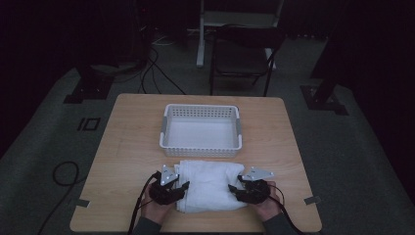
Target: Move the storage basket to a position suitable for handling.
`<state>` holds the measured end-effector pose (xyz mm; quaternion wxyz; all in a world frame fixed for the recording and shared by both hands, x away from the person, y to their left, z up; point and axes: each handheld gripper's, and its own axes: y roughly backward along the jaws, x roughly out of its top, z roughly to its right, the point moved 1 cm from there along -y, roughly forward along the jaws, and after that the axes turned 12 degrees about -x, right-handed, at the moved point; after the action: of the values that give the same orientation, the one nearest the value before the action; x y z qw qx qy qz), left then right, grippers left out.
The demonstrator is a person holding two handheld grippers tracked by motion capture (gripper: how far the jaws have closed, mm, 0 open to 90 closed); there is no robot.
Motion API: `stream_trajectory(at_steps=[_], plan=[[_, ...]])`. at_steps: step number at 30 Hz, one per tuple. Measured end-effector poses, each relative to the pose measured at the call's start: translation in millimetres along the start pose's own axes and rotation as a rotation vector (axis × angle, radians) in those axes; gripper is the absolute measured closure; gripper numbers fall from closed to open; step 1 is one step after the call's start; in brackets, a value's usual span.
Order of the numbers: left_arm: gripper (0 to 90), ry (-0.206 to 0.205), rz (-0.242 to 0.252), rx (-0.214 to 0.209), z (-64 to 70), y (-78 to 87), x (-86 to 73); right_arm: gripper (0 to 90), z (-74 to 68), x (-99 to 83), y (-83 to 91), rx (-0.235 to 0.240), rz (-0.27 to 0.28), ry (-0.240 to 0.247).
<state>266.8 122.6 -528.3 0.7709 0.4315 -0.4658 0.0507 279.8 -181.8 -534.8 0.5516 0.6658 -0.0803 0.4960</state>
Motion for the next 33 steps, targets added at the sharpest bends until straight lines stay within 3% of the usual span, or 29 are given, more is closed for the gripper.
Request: stream_trajectory(at_steps=[9, 33], plan=[[49.5, 0.02, 0.014, 0.04, -17.8, -0.1, 3.8, 45.7, -0.5, 14.9, -17.2, 0.004, 0.003, -0.012], [49.6, 0.056, 0.03, 0.114, -41.3, -2.5, 11.9, 45.2, 2.1, 40.4, -48.3, -0.016, 0.018, -0.031]])
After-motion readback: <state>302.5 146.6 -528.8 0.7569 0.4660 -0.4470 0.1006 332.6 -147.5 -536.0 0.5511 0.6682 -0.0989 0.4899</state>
